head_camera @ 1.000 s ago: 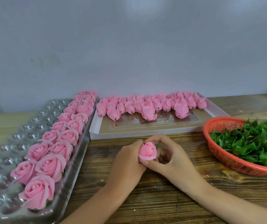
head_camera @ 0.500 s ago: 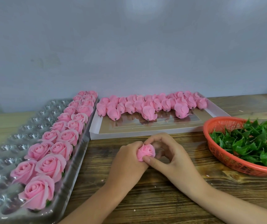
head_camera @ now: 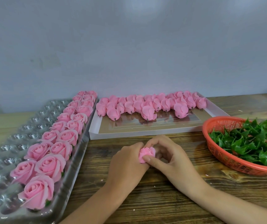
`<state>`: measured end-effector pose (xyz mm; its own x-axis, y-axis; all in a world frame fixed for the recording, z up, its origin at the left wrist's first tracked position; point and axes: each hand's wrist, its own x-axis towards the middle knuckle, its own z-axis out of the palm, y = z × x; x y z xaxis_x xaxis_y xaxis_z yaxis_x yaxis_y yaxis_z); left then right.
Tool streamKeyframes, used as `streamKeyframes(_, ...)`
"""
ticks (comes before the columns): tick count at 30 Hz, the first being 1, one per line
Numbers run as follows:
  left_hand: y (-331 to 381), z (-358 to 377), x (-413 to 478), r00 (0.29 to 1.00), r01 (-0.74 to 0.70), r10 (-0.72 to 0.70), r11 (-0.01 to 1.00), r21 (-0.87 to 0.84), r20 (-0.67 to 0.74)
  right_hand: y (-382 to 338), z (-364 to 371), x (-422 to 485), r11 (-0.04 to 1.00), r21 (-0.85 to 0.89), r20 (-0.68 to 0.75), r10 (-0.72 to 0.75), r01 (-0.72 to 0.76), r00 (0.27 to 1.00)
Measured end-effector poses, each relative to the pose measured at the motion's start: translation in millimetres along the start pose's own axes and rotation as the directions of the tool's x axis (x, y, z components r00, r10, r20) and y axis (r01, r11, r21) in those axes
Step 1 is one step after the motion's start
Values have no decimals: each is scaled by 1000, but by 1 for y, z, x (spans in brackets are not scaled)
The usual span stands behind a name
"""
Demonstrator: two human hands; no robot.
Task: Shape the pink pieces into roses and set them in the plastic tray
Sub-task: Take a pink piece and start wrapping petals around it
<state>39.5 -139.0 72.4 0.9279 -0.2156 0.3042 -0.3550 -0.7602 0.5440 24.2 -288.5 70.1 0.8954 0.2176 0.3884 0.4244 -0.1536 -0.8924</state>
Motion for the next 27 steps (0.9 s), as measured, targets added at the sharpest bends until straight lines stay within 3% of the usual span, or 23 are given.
streamKeyframes(6, -1, -2, 1, 998, 16, -11, 997, -74, 64, 0, -1, 0, 999, -25, 23, -29, 30, 999)
streamKeyframes(15, 2, -1, -1, 996, -70, 62, 989, 131, 64, 3, 1, 0, 1000, -17, 10, -13, 13, 1000)
streamKeyframes(24, 1, 1, 0, 999, 1, -2, 999, 43, 41, 0, -1, -1, 990, -98, 29, -96, 98, 995)
streamKeyframes(27, 2, -1, 0, 999, 7, -8, 1000, 26, 38, 1, -1, 0, 995, -80, 8, -64, 64, 998)
